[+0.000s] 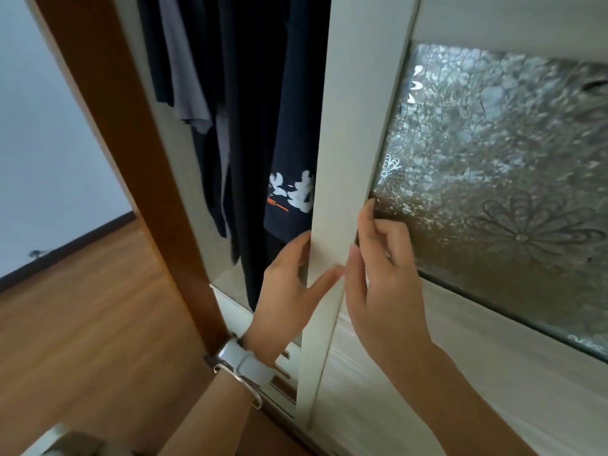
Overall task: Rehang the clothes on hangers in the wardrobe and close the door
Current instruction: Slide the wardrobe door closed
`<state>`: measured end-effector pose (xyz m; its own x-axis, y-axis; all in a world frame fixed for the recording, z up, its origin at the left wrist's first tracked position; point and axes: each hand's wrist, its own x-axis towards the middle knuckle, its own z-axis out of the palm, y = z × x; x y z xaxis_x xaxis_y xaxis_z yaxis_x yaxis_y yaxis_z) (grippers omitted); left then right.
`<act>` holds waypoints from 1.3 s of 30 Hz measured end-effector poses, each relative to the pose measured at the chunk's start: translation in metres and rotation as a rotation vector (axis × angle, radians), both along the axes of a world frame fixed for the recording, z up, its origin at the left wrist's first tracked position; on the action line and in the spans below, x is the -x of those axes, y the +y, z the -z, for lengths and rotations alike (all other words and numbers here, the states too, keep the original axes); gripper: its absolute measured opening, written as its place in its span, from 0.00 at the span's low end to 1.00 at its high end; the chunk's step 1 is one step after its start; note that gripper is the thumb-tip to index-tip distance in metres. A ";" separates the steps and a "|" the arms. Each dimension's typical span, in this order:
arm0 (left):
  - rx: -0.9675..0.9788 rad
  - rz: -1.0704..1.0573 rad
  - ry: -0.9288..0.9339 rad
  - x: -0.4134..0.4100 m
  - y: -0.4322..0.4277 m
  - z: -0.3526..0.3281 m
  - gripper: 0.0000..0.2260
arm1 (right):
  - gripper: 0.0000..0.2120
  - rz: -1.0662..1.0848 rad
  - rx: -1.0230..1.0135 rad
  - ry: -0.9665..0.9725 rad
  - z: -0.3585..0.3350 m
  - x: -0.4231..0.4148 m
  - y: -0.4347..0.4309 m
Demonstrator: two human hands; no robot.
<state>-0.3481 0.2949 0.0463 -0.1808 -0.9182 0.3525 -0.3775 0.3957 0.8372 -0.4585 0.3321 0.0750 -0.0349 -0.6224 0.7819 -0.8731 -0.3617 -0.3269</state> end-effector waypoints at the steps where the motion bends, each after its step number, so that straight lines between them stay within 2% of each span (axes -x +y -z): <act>1: 0.029 -0.013 -0.020 -0.010 -0.011 -0.001 0.22 | 0.23 0.004 0.006 -0.004 0.000 -0.011 -0.010; 4: 0.100 -0.056 -0.073 -0.038 -0.040 -0.006 0.27 | 0.22 0.022 0.014 -0.016 0.002 -0.042 -0.040; 8: 0.086 -0.075 -0.111 -0.077 -0.074 -0.008 0.31 | 0.22 0.095 0.023 0.008 0.002 -0.083 -0.075; 12: 0.040 -0.082 -0.126 -0.112 -0.104 -0.014 0.40 | 0.18 0.375 0.136 0.221 -0.004 -0.116 -0.106; 15: 0.012 -0.116 -0.112 -0.134 -0.122 -0.017 0.40 | 0.14 0.452 0.218 0.361 -0.009 -0.135 -0.128; 19: -0.010 -0.174 -0.111 -0.159 -0.143 -0.016 0.33 | 0.15 0.416 0.206 0.446 -0.012 -0.156 -0.155; 25: 0.026 -0.317 -0.135 -0.190 -0.169 -0.014 0.31 | 0.20 0.327 0.148 0.455 -0.010 -0.190 -0.194; 30: 0.095 -0.517 -0.205 -0.212 -0.189 -0.011 0.27 | 0.26 0.250 0.082 0.479 -0.008 -0.218 -0.221; 35: 0.020 -0.621 -0.155 -0.234 -0.210 -0.010 0.39 | 0.25 0.202 0.060 0.467 -0.011 -0.248 -0.245; 39: -0.038 -0.570 -0.085 -0.252 -0.228 -0.018 0.46 | 0.24 0.182 0.034 0.443 -0.013 -0.267 -0.262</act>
